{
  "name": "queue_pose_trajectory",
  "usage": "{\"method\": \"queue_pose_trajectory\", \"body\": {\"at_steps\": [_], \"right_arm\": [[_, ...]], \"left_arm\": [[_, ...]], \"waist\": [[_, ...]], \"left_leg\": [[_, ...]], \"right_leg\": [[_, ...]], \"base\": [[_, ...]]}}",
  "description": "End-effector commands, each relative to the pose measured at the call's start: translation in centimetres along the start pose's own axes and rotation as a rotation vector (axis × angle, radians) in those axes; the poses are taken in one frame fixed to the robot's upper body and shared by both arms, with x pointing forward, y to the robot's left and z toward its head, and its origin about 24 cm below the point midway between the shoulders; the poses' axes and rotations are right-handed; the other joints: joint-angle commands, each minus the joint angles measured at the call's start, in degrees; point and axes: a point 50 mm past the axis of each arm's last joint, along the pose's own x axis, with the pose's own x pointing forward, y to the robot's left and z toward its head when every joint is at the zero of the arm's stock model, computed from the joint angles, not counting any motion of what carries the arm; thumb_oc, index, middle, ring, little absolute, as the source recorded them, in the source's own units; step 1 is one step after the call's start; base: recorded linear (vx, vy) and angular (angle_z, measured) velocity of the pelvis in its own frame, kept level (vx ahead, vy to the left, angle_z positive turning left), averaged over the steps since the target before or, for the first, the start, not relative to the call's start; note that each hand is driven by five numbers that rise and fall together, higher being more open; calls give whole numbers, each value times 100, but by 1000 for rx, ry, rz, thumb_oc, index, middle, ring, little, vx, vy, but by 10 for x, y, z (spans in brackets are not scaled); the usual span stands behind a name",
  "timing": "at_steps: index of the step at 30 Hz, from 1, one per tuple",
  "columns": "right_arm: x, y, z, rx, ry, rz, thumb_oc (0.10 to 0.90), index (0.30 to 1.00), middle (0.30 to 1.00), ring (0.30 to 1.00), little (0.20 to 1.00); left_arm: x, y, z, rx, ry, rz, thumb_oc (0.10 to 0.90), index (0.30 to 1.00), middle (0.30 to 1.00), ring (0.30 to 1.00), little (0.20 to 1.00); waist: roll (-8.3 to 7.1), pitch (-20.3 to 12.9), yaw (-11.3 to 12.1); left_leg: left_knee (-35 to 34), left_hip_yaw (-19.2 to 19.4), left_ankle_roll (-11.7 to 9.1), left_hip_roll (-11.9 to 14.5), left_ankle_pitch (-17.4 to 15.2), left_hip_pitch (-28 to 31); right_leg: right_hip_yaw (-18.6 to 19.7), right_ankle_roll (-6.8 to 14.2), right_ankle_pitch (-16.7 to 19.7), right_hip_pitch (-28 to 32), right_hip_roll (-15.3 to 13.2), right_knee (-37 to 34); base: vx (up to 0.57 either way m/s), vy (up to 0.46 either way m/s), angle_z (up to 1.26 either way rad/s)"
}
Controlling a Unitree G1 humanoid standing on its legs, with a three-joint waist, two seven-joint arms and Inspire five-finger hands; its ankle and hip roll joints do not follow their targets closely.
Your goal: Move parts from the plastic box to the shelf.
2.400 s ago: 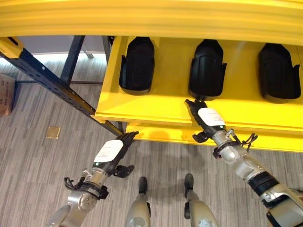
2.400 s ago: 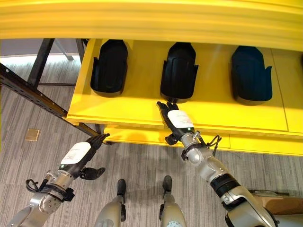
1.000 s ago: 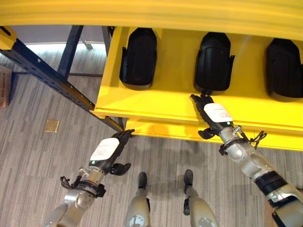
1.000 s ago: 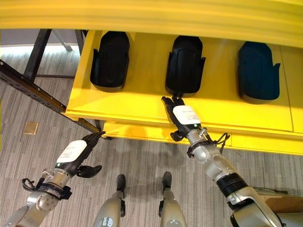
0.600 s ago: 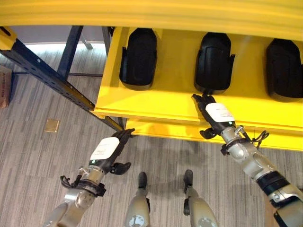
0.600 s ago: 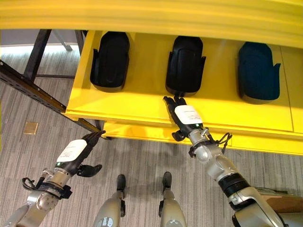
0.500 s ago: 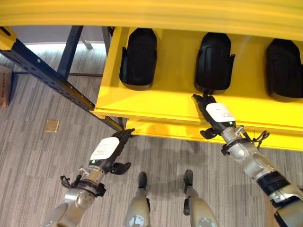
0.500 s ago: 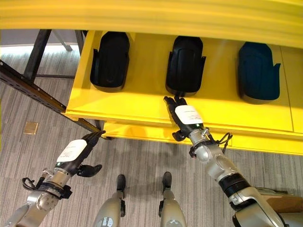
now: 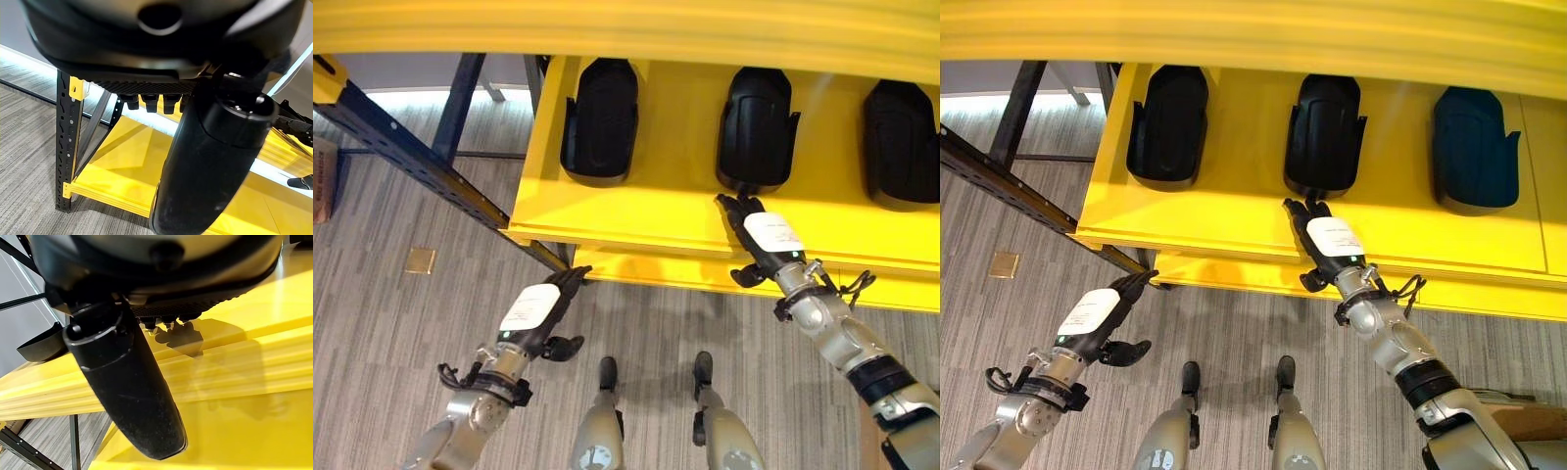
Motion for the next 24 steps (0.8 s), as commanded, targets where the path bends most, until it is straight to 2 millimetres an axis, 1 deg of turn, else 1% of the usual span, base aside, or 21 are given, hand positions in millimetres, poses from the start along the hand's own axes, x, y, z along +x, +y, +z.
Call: {"method": "queue_pose_trajectory", "body": {"at_steps": [1,20,24], "right_arm": [[-22,-4,-53,-55,227,47,900,1000,1000,1000,1000],[-26,-17,-69,-88,281,32,900,1000,1000,1000,1000],[-25,-17,-69,-88,275,33,900,1000,1000,1000,1000]], "left_arm": [[0,28,3,44,-43,102,900,1000,1000,1000,1000],[-3,28,-2,48,-21,88,900,1000,1000,1000,1000],[-3,28,-2,48,-19,87,900,1000,1000,1000,1000]], "waist": [[-354,-278,-96],[-383,-329,-87],[-392,-354,-90]], "left_leg": [[728,-54,125,58,-324,-509],[676,-52,108,65,-276,-484],[653,-55,108,69,-270,-467]], "right_leg": [[95,-54,-986,-26,-241,844],[50,-44,-959,18,-237,799],[58,-45,-963,41,-230,783]], "base": [[0,0,0],[-1,0,0],[0,0,0]]}}
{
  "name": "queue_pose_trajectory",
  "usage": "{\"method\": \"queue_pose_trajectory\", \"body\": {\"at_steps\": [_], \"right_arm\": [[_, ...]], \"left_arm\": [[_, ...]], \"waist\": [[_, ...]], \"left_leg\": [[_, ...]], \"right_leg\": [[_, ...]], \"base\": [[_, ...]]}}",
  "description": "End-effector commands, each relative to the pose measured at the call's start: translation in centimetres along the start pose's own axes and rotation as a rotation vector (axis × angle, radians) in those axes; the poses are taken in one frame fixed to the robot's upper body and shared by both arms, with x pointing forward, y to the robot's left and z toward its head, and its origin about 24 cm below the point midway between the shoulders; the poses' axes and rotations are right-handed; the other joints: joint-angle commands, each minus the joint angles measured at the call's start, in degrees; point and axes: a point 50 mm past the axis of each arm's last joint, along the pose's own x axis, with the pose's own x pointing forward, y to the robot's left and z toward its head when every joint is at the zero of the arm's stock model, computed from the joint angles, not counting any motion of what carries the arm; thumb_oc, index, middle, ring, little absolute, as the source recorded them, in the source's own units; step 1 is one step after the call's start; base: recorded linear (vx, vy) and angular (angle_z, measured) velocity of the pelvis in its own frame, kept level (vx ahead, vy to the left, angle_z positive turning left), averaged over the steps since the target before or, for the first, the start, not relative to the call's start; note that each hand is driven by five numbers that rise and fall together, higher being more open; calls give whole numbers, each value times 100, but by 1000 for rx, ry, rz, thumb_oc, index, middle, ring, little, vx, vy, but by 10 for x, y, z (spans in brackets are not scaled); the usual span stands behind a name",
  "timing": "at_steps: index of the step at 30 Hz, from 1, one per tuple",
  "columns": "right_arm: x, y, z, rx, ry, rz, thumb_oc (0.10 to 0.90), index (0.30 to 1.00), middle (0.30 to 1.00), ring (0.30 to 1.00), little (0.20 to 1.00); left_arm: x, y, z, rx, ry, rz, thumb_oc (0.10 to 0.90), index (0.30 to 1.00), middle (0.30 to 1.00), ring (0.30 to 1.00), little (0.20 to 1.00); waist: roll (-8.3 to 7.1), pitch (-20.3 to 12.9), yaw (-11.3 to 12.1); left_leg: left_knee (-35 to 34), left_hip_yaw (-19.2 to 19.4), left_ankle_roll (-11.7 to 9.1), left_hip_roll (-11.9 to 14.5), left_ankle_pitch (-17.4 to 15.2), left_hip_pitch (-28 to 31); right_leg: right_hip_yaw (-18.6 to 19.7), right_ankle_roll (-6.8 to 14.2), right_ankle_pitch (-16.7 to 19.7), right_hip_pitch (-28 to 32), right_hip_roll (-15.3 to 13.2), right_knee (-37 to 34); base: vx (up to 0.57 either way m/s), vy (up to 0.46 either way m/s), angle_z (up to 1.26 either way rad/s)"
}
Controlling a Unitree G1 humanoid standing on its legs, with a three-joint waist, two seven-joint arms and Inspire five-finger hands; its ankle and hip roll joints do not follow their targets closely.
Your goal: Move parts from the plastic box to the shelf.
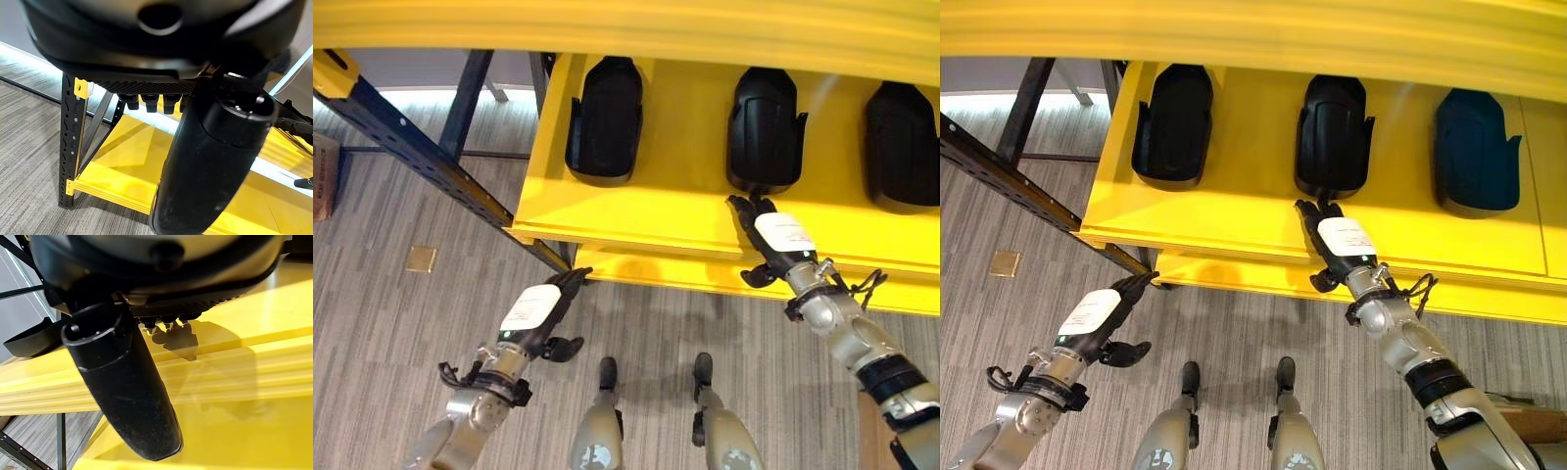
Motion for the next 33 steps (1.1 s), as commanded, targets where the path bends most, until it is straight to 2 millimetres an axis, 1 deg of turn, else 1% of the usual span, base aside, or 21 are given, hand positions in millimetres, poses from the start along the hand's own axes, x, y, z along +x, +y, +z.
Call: {"method": "queue_pose_trajectory", "body": {"at_steps": [1,7,8,11,13,15,16,17,21,22,23,25,26,28,30,31,32,33], "right_arm": [[-18,-9,-53,-43,225,22,900,1000,1000,1000,1000],[-18,-6,-40,31,180,4,900,1000,1000,1000,1000],[-20,-5,-31,92,147,-18,900,1000,1000,1000,1000],[-22,-6,-18,162,91,-34,900,1000,1000,1000,1000],[-24,-5,-6,238,48,-54,900,1000,1000,1000,1000],[-28,-5,4,291,1,-59,900,1000,1000,1000,1000],[-31,-7,16,389,-44,-84,900,1000,1000,1000,1000],[-32,-7,15,393,-43,-82,900,1000,1000,1000,1000],[-42,-8,33,551,-122,-102,900,1000,1000,1000,1000],[-43,-8,33,554,-120,-100,900,1000,1000,1000,1000],[-48,-6,39,614,-148,-91,900,1000,1000,1000,1000],[-53,-5,41,654,-155,-80,900,1000,1000,1000,1000],[-60,-2,44,704,-167,-64,900,1000,1000,1000,1000],[-65,-1,44,733,-164,-57,900,1000,1000,1000,1000],[-76,7,44,793,-144,-33,900,1000,1000,1000,1000],[-77,7,44,793,-142,-30,900,1000,1000,1000,1000],[-85,13,42,861,-119,-19,900,1000,1000,1000,1000],[-90,18,42,927,-102,-19,900,1000,1000,1000,1000]], "left_arm": [[-4,29,-1,47,-26,107,900,1000,1000,1000,1000],[-4,29,-2,45,-20,109,900,1000,1000,1000,1000],[-4,29,-2,45,-19,111,900,1000,1000,1000,1000],[-4,28,-3,46,-11,111,900,1000,1000,1000,1000],[-4,28,-3,41,-7,113,900,1000,1000,1000,1000],[-5,27,-3,40,-5,108,900,1000,1000,1000,1000],[-6,26,-3,38,-3,110,900,1000,1000,1000,1000],[-6,26,-3,39,-2,108,900,1000,1000,1000,1000],[-10,23,-3,39,1,100,900,1000,1000,1000,1000],[-10,23,-3,39,1,98,900,1000,1000,1000,1000],[-12,21,-4,27,6,92,900,1000,1000,1000,1000],[-14,19,-4,16,13,85,900,1000,1000,1000,1000],[-18,15,-7,-9,34,78,900,1000,1000,1000,1000],[-20,12,-8,-36,46,78,900,1000,1000,1000,1000],[-25,4,-12,-155,97,88,900,1000,1000,1000,1000],[-26,3,-12,-158,98,85,900,1000,1000,1000,1000],[-29,-5,-14,-260,130,91,900,1000,1000,1000,1000],[-30,-10,-15,-325,149,93,900,1000,1000,1000,1000]], "waist": [[-336,-385,-88],[-359,-419,-116],[-379,-443,-131],[-399,-483,-157],[-421,-526,-189],[-442,-568,-200],[-458,-608,-225],[-464,-612,-219],[-504,-721,-257],[-510,-725,-249],[-525,-783,-277],[-537,-826,-288],[-551,-896,-319],[-557,-954,-329],[-555,-1105,-376],[-550,-1114,-370],[-544,-1196,-420],[-533,-1255,-447]], "left_leg": [[590,-32,98,138,-264,-480],[574,-23,99,148,-264,-441],[567,-16,96,149,-268,-415],[552,0,95,149,-277,-381],[543,10,94,159,-285,-347],[522,21,89,166,-286,-309],[507,33,84,175,-291,-264],[502,34,84,174,-291,-255],[440,65,77,187,-292,-122],[428,67,76,187,-289,-105],[394,83,71,193,-291,-34],[343,95,69,190,-289,43],[287,115,65,198,-287,130],[237,142,63,192,-277,210],[133,192,66,202,-263,360],[108,200,66,202,-255,383],[67,234,71,204,-242,458],[19,256,73,198,-231,515]], "right_leg": [[78,-61,-981,-33,-184,779],[75,-63,-985,-1,-178,770],[70,-64,-989,25,-176,757],[66,-60,-988,60,-174,733],[65,-57,-987,93,-171,718],[63,-51,-987,133,-167,691],[74,-45,-984,176,-167,669],[74,-44,-984,185,-168,664],[70,-25,-995,293,-156,628],[70,-24,-995,306,-156,623],[65,-9,-997,370,-152,598],[65,0,-991,432,-148,557],[50,15,-986,494,-141,522],[45,29,-971,551,-138,481],[41,61,-944,639,-136,417],[45,63,-938,655,-136,402],[39,82,-915,703,-140,383],[39,98,-901,728,-141,363]], "base": [[0,0,0],[0,0,0],[0,0,0],[0,4,-1],[4,11,-6],[0,0,0],[0,0,0],[6,18,-3],[8,16,-7],[11,23,-13],[13,17,-14],[19,26,-12],[26,36,-6],[22,30,-3],[23,34,-10],[8,34,-10],[2,40,-11],[-6,52,-2]]}}
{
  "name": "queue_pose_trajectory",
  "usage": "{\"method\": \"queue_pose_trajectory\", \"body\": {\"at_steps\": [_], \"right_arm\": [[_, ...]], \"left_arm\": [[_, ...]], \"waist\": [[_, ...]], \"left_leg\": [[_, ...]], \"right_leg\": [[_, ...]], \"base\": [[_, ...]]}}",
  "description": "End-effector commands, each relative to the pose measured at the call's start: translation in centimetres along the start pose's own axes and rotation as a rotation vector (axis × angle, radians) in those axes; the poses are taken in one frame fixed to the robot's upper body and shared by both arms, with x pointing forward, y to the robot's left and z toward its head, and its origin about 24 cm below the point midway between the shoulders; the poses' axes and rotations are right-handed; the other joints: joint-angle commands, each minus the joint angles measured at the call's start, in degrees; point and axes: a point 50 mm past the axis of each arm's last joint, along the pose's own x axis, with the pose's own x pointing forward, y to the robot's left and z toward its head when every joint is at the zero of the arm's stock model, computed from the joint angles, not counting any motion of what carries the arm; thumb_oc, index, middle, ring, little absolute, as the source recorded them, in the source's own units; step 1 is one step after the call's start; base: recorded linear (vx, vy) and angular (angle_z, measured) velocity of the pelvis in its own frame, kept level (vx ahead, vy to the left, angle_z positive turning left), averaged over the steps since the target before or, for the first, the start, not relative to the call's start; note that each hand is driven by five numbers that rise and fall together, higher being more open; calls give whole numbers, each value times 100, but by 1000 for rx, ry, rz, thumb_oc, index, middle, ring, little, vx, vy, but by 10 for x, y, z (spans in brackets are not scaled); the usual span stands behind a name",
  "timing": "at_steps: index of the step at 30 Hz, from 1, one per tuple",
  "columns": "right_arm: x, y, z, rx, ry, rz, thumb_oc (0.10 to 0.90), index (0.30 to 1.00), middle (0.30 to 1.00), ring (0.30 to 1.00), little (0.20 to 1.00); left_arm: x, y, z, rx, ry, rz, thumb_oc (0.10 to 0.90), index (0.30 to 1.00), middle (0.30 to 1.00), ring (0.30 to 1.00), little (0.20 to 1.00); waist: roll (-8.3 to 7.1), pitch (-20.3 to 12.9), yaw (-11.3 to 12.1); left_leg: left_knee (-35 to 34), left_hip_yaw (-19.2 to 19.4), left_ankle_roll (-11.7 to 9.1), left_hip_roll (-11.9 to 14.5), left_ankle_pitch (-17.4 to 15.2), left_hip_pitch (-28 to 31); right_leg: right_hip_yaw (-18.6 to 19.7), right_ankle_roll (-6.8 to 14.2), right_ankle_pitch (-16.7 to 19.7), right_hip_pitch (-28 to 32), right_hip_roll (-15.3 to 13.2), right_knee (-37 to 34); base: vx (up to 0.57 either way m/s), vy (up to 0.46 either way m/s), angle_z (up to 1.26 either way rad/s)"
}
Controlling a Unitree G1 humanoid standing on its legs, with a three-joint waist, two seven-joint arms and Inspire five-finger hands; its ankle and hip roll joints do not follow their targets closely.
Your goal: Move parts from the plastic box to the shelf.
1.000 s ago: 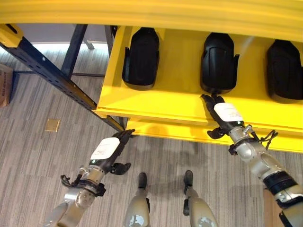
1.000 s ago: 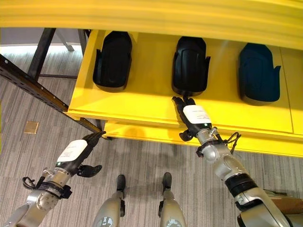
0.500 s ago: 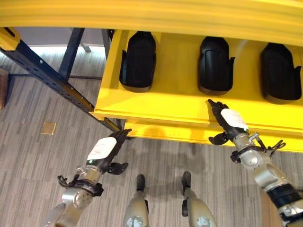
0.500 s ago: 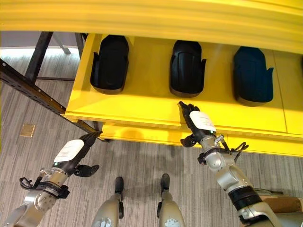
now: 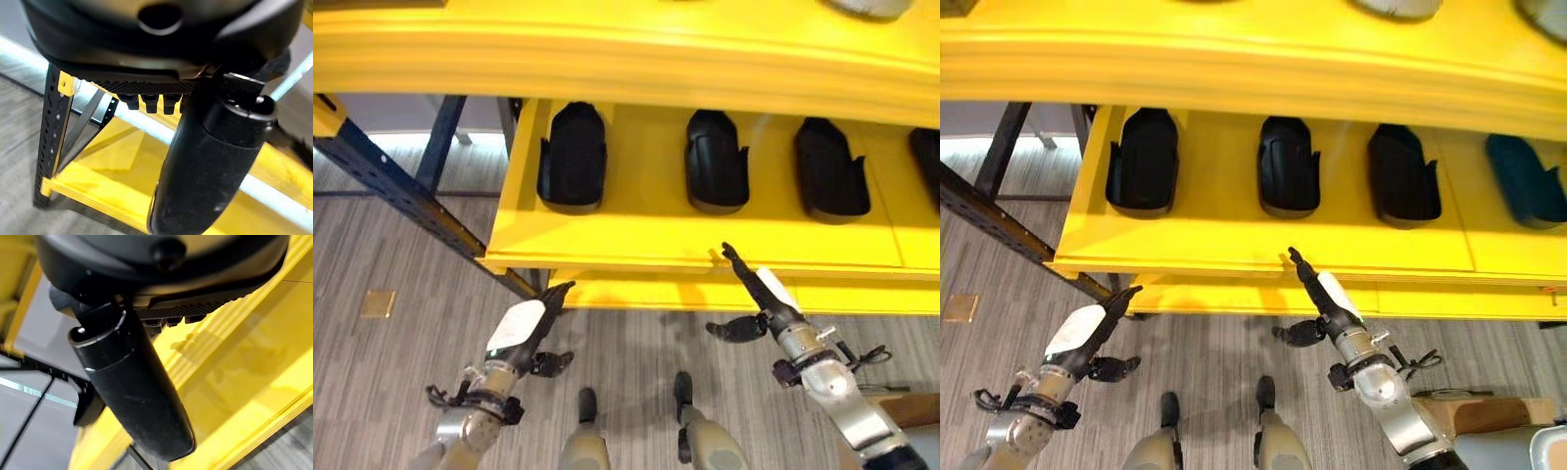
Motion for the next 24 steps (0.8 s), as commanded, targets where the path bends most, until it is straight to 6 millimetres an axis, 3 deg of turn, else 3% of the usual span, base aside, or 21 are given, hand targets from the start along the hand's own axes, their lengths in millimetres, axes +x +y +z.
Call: {"method": "queue_pose_trajectory", "body": {"at_steps": [1,3,11,24], "right_arm": [[-2,-14,28,171,-181,-70,900,1000,1000,1000,1000],[-12,-6,14,283,-124,-68,900,1000,1000,1000,1000],[-20,13,-3,420,-50,-49,900,1000,1000,1000,1000],[-29,17,-14,413,-8,-46,900,1000,1000,1000,1000]], "left_arm": [[-2,8,-1,-211,-6,97,900,1000,1000,1000,1000],[0,-4,0,-427,20,104,900,1000,1000,1000,1000],[6,-33,0,-861,75,82,900,1000,1000,1000,1000],[10,-64,5,-1048,117,1,900,1000,1000,1000,1000]], "waist": [[-2,-717,-108],[38,-908,-146],[128,-1346,-244],[338,-1752,-380]], "left_leg": [[265,-50,60,177,-120,-241],[116,-12,69,164,-59,-117],[-38,53,34,266,54,86],[-101,117,-227,779,444,147]], "right_leg": [[-179,104,-840,288,-149,347],[-175,146,-797,334,-155,288],[-55,146,-837,379,-50,324],[124,-67,-949,537,474,146]], "base": [[2,39,-4],[-16,34,-7],[-28,-24,-6],[-22,-93,-11]]}}
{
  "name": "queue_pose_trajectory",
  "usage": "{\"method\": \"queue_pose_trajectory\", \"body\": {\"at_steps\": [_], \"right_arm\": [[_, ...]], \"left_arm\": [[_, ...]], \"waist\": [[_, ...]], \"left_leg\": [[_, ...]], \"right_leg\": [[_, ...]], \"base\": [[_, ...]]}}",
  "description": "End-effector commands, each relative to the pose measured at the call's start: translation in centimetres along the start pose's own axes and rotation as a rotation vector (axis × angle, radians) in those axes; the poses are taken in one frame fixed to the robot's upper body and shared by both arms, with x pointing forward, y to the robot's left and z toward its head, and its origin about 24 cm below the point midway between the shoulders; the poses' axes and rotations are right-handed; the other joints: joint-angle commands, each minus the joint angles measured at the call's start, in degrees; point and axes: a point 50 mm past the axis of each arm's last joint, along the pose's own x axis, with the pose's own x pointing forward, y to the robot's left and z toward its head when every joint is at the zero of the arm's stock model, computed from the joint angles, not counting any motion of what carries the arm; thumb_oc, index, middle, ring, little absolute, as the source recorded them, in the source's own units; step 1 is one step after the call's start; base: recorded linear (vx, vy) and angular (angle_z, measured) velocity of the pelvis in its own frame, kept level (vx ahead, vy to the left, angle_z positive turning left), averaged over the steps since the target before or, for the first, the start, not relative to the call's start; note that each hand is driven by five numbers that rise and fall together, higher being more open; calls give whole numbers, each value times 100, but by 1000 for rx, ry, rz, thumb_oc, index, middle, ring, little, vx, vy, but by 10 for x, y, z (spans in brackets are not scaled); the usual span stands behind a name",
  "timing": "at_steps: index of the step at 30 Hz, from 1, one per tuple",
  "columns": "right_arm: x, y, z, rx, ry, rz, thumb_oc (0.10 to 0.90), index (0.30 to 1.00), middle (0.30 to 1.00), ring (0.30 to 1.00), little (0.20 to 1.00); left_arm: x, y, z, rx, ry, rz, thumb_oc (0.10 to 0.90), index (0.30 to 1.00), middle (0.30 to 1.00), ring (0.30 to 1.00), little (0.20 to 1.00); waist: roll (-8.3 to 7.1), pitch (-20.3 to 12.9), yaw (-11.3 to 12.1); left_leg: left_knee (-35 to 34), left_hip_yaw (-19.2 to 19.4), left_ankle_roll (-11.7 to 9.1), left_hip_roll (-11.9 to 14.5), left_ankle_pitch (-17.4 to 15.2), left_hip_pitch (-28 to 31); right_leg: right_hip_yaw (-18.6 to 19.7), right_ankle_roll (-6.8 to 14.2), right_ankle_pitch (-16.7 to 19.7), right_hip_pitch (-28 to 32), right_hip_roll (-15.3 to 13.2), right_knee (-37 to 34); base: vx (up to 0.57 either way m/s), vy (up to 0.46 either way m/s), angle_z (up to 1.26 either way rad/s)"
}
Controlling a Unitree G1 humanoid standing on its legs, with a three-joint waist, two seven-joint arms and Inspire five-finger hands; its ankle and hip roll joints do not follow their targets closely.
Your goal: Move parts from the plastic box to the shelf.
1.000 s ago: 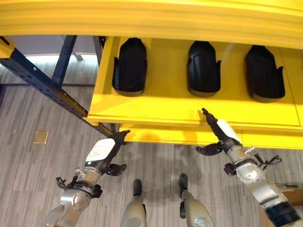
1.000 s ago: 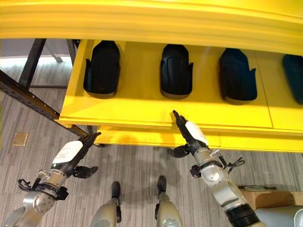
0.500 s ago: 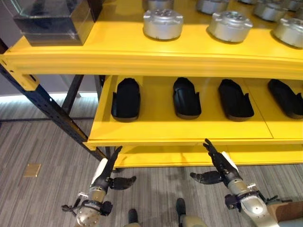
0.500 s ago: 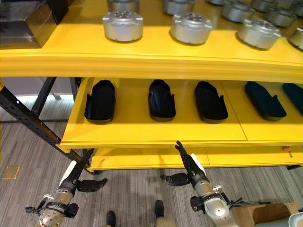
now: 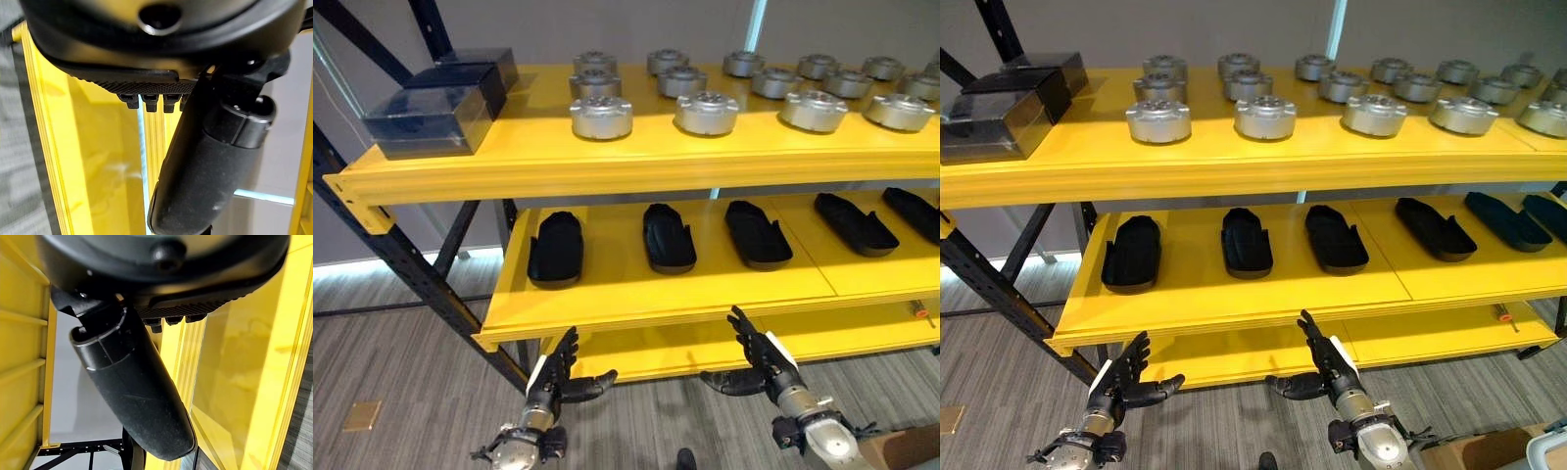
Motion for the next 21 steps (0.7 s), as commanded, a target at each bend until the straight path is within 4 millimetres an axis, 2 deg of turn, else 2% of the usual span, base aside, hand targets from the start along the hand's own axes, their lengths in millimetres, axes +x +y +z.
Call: {"method": "queue_pose_trajectory", "body": {"at_steps": [1,5,9,14,21], "right_arm": [[6,-9,40,-2,-244,-22,900,1000,1000,1000,1000],[5,-8,36,4,-234,-19,900,1000,1000,1000,1000],[6,-6,34,13,-223,-11,900,1000,1000,1000,1000],[6,-4,32,21,-211,1,900,1000,1000,1000,1000],[9,3,30,29,-198,29,900,1000,1000,1000,1000]], "left_arm": [[14,2,32,-26,-171,-33,900,1000,1000,1000,1000],[15,-7,26,-82,-143,-60,900,1000,1000,1000,1000],[15,-12,24,-69,-131,-85,900,1000,1000,1000,1000],[14,-15,22,-63,-120,-106,900,1000,1000,1000,1000],[14,-14,23,-62,-125,-102,900,1000,1000,1000,1000]], "waist": [[-64,-255,-41],[44,-372,-89],[56,-407,-86],[35,-408,-76],[-71,-365,-26]], "left_leg": [[53,-250,-217,291,537,-360],[9,-329,-240,346,570,-369],[0,-360,-238,335,541,-362],[-11,-361,-240,309,506,-337],[-26,-370,-229,258,461,-363]], "right_leg": [[-155,-21,-808,337,22,171],[-196,-41,-799,416,72,94],[-234,-33,-782,449,53,82],[-261,-11,-759,480,12,71],[-273,40,-687,430,-53,67]], "base": [[-5,-77,2],[4,-34,8],[6,15,8],[11,33,6],[-3,23,2]]}}
